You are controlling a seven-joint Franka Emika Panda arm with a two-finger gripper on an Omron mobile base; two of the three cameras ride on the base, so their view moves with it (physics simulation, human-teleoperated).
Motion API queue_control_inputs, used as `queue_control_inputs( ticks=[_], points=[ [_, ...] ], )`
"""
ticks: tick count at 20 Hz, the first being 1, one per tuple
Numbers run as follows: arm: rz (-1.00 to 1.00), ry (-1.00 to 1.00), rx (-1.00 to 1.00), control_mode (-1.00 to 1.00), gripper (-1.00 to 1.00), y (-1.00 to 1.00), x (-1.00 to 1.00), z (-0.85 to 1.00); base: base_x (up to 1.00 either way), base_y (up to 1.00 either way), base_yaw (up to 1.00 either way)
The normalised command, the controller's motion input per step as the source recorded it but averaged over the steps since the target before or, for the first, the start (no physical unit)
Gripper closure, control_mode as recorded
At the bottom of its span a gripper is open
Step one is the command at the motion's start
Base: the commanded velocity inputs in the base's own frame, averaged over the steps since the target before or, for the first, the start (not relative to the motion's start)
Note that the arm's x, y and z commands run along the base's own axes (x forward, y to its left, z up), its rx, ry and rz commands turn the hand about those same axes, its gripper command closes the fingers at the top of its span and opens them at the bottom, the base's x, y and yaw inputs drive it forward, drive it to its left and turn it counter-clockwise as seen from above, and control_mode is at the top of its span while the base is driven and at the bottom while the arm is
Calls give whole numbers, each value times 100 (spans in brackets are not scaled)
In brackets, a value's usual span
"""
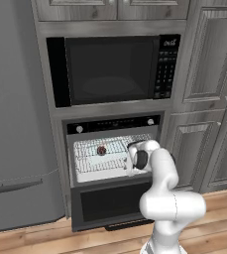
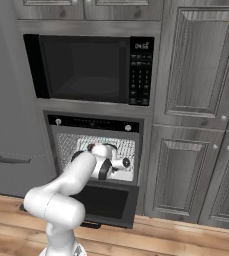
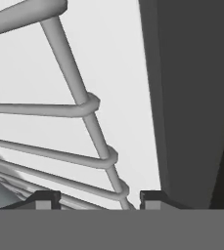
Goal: Take the baked cake out of the oven and place it on the plate for cooling. Then close the oven door.
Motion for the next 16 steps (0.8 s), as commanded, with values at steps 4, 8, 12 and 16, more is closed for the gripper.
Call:
queue_control_inputs(
  ticks=[4,8,12,16],
  points=[
    [-5,2,0,-100,100,2,-44,-31,0,0,0],
    [-5,3,0,-100,100,5,-46,-30,0,0,0],
    [-5,5,0,-100,100,4,-46,-27,0,0,0],
    [-5,11,0,-100,100,2,-44,-19,0,0,0]
  ],
)
